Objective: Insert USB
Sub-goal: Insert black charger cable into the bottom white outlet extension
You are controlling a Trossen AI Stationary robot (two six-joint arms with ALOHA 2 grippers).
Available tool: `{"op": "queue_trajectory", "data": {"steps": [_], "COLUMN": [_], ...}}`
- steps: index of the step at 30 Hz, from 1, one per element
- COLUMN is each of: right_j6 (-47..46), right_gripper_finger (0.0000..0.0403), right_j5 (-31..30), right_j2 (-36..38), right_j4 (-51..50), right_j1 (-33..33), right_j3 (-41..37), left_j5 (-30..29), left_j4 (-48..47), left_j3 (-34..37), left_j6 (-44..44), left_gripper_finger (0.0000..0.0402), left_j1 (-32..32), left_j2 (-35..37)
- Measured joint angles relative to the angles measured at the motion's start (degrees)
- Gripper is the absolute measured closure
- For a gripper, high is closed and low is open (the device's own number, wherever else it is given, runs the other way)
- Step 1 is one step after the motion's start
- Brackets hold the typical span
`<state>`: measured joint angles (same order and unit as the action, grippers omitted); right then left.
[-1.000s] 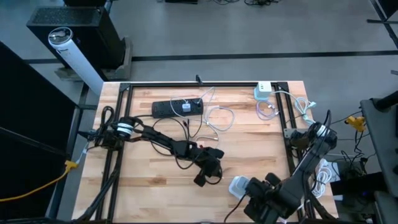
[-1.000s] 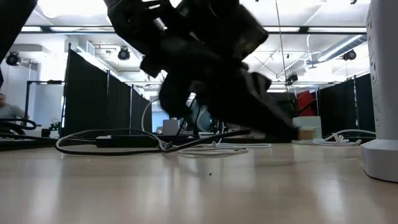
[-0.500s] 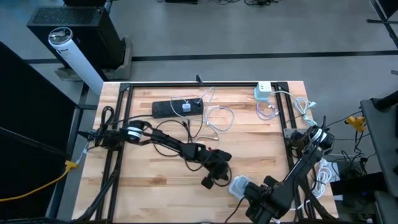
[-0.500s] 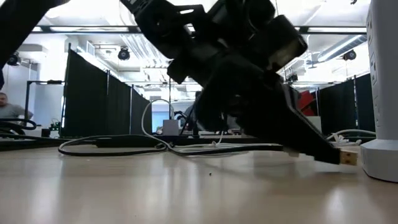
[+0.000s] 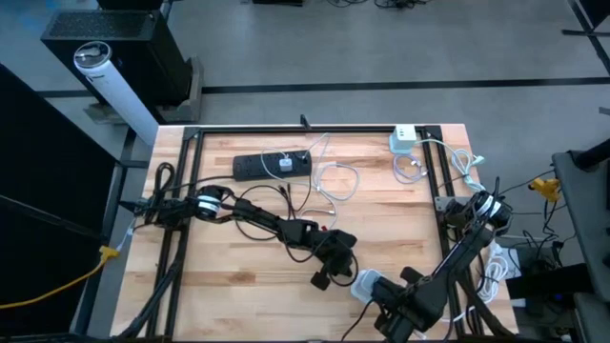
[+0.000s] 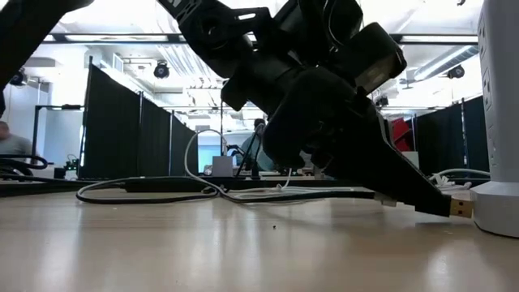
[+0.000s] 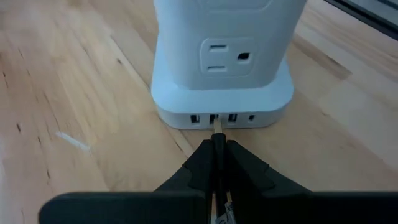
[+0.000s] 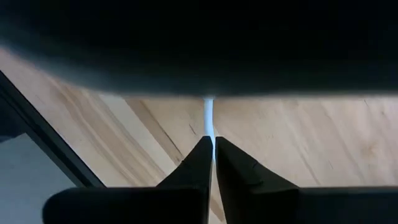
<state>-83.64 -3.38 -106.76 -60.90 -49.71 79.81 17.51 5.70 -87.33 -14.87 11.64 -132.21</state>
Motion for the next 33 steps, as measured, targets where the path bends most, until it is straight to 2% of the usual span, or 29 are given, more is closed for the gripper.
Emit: {"op": "queue_trajectory", "data": {"steps": [10, 19, 33], "right_j6": [0.23, 0.27, 0.19], "right_gripper_finger": [0.0402, 0.0402, 0.0403], "right_j5": [0.0, 0.11, -1.01], "right_j2": [-0.02, -0.07, -0.17], "right_j4": [0.24, 0.97, 1.95], "right_j1": [0.04, 0.07, 0.55], "right_j3": [-0.07, -0.07, -0.11], "left_j5": [-0.4, -0.1, -0.45], "left_j4": [3.73, 15.78, 18.55], "left_j3": [1.39, 7.98, 8.28], "left_j6": [0.77, 3.08, 3.98], "left_gripper_finger": [0.0381, 0.0381, 0.0381], "left_j1": [0.04, 0.07, 0.07], "left_j2": [-0.08, -0.08, -0.08]}}
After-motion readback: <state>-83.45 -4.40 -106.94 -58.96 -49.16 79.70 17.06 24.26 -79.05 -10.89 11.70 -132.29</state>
